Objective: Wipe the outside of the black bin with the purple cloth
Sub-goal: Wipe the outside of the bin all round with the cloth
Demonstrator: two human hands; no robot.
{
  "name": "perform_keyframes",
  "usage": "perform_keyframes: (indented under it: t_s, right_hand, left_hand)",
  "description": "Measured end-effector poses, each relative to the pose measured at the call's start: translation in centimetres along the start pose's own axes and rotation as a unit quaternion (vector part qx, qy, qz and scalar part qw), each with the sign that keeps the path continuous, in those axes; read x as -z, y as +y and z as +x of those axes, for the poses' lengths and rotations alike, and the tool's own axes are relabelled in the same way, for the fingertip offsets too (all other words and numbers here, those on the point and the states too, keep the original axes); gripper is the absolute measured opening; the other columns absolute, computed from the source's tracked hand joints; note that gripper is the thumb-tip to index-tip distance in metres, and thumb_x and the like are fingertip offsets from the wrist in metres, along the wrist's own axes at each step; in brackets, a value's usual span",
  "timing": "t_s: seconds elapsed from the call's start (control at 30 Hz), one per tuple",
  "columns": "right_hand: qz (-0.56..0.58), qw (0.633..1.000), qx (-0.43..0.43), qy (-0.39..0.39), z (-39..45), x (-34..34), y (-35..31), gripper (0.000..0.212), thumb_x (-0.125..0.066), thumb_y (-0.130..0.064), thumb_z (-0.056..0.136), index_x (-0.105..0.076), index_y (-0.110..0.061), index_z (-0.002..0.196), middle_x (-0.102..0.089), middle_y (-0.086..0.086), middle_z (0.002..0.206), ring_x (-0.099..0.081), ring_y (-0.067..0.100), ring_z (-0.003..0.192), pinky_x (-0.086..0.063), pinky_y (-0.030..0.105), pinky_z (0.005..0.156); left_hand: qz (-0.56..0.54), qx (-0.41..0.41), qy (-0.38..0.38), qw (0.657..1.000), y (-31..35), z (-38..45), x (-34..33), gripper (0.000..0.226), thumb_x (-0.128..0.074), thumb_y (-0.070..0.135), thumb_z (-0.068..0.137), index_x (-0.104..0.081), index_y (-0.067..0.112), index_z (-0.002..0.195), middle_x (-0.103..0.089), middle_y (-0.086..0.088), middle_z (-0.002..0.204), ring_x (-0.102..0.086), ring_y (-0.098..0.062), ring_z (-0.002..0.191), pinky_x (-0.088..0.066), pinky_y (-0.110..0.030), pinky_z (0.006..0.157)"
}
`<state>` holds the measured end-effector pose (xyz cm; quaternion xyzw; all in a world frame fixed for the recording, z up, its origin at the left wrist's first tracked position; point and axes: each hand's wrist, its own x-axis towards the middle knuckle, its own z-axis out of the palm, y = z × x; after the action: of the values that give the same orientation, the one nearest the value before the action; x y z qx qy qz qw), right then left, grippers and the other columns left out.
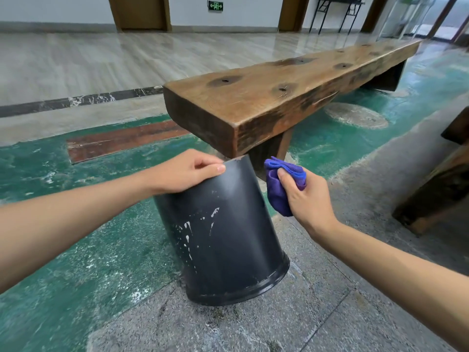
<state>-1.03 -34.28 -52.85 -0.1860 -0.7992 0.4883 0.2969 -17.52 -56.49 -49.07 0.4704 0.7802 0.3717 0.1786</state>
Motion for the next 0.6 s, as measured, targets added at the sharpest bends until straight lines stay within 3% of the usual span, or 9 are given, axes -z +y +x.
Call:
perform_keyframes:
  t_s: [0.1,0.17,0.23,0.33,0.43,0.5,0.6]
  right_hand:
    - [0.014,1.000,0.013,0.001,0.1,-1.1,-0.2,0.013,-0.062,-0.040,0.093,-0.074,-0.040,0.088,-0.072,-0.027,0.072,-0.063,-0.010,0.067,-0.048,0.013,0.067]
    - [0.028,1.000,0.001,-0.001,0.0,-1.8,-0.4,0.014,-0.062,-0.040,0.093,-0.075,-0.036,0.092,-0.072,-0.025,0.071,-0.064,-0.007,0.066,-0.050,0.019,0.069]
    - [0.044,0.999,-0.015,-0.021,-0.3,-2.6,-1.0,0.018,-0.061,-0.040,0.093,-0.076,-0.033,0.102,-0.075,-0.019,0.075,-0.066,0.000,0.067,-0.053,0.027,0.071]
    - [0.041,0.998,0.009,-0.037,-0.5,-3.6,-2.1,0.018,-0.065,-0.034,0.095,-0.075,-0.033,0.110,-0.079,-0.017,0.093,-0.072,0.001,0.087,-0.057,0.030,0.083]
    - [0.018,0.997,0.064,-0.037,-0.6,-4.1,-3.2,0.021,-0.069,-0.027,0.093,-0.076,-0.035,0.111,-0.075,-0.025,0.109,-0.067,-0.006,0.106,-0.052,0.022,0.096]
    - [-0.017,0.991,0.117,-0.055,-1.1,-4.2,-3.5,0.027,-0.073,-0.022,0.090,-0.073,-0.038,0.112,-0.069,-0.029,0.113,-0.062,-0.007,0.113,-0.046,0.018,0.100]
    - [-0.085,0.974,0.183,-0.099,-2.2,-4.0,-2.7,0.039,-0.082,-0.017,0.083,-0.076,-0.026,0.120,-0.067,-0.013,0.129,-0.058,0.008,0.123,-0.039,0.022,0.108]
  left_hand:
    - [0.033,0.007,0.060,0.998,-0.9,-1.6,-1.1,0.050,-0.042,0.048,0.104,-0.056,0.013,0.072,-0.064,-0.002,0.073,-0.056,-0.004,0.065,-0.045,-0.026,0.066]
    - [0.036,0.005,0.109,0.993,-1.4,-2.4,-1.9,0.049,-0.039,0.044,0.105,-0.047,0.013,0.068,-0.057,0.002,0.067,-0.051,-0.006,0.062,-0.039,-0.033,0.064]
    - [-0.013,0.004,0.125,0.992,-1.5,-2.7,-2.3,0.045,-0.041,0.036,0.102,-0.040,0.007,0.067,-0.047,-0.007,0.066,-0.043,-0.016,0.062,-0.032,-0.037,0.063]
    - [-0.090,-0.013,0.108,0.990,-0.9,-2.2,-2.7,0.039,-0.045,0.025,0.093,-0.047,-0.006,0.071,-0.048,-0.029,0.073,-0.044,-0.027,0.064,-0.035,-0.040,0.063]
    - [-0.115,-0.022,0.104,0.988,-0.4,-1.1,-2.9,0.031,-0.045,0.019,0.087,-0.061,-0.006,0.077,-0.059,-0.029,0.078,-0.054,-0.023,0.069,-0.041,-0.038,0.066]
    - [-0.123,-0.024,0.114,0.986,-0.4,-0.6,-2.8,0.031,-0.043,0.016,0.084,-0.065,-0.007,0.080,-0.063,-0.030,0.081,-0.057,-0.029,0.071,-0.045,-0.043,0.070]
    - [-0.127,-0.027,0.119,0.984,-0.7,-0.3,-2.6,0.034,-0.042,0.013,0.083,-0.069,-0.008,0.086,-0.067,-0.030,0.086,-0.061,-0.044,0.081,-0.047,-0.053,0.080]
